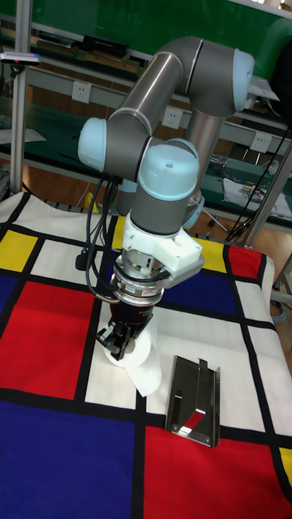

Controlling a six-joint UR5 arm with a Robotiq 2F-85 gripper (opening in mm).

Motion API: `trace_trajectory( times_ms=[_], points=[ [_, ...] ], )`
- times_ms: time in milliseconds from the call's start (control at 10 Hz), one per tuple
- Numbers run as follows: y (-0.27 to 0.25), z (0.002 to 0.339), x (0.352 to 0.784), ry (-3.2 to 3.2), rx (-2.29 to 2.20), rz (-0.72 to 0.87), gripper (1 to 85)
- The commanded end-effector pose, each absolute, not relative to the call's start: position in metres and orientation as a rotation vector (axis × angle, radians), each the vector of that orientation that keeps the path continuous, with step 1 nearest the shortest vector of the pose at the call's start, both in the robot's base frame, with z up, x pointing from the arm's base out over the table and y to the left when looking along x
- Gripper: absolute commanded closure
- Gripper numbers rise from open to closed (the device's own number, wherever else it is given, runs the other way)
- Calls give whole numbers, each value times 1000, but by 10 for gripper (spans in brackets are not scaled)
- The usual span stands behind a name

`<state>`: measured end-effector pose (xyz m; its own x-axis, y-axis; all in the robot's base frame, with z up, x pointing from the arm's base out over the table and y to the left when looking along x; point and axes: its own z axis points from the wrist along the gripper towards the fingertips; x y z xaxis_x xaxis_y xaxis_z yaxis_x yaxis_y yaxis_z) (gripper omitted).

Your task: Put the toilet paper on its holder

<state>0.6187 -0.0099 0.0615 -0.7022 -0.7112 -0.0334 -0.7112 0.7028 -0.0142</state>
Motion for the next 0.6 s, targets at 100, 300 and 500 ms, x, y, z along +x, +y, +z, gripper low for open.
trace_trajectory(
  times_ms=[100, 300, 500],
  points=[
    [-13, 63, 632, 2894, -990, -32, 847],
    [-3, 63, 627, 2924, -916, 35, 847],
    [-7, 64, 633, 2918, -878, 2, 847]
  ],
)
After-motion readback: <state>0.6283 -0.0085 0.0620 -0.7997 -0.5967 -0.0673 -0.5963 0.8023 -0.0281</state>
